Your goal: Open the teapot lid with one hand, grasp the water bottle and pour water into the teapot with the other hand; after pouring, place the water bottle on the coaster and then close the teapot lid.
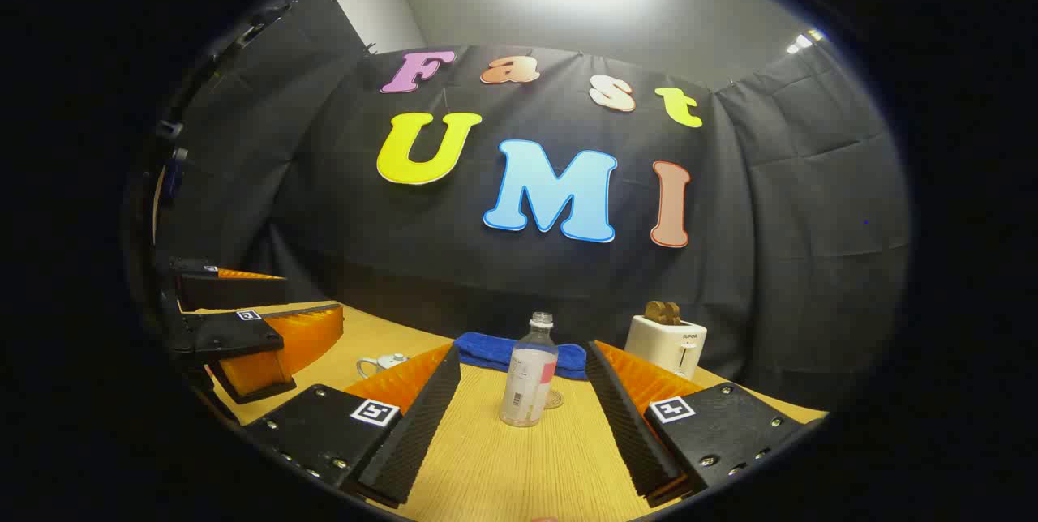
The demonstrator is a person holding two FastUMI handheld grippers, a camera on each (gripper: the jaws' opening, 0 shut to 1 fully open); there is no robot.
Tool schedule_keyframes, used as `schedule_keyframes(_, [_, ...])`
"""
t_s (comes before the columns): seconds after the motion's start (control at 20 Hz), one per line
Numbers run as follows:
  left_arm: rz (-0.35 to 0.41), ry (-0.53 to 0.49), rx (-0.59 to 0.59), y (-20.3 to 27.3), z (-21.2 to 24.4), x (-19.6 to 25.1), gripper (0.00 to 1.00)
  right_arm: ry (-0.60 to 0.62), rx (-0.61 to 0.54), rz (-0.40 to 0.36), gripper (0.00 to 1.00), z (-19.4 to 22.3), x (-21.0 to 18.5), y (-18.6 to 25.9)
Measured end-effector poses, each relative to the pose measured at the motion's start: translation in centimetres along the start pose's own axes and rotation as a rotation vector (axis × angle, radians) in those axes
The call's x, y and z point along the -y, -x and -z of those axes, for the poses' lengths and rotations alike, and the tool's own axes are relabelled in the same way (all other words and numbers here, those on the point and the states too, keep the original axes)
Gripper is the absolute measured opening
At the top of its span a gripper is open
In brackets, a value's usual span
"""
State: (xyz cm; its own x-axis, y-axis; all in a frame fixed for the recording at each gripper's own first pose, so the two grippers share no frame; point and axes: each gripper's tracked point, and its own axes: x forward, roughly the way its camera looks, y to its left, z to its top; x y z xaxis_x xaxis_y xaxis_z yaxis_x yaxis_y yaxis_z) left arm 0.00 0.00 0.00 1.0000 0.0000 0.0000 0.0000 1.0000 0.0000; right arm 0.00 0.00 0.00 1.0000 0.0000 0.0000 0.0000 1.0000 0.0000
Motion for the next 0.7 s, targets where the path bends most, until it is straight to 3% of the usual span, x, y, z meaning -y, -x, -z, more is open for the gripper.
schedule_keyframes(0.35, [0.039,-0.009,-0.005,-1.3,0.6,0.7,0.99,-0.018,-0.037,0.017,0.96,1.5,0.4,0.1])
schedule_keyframes(0.7, [0.097,0.005,0.004,-2.2,1.2,1.9,0.98,-0.040,-0.050,0.081,0.96,1.9,2.1,-0.2])
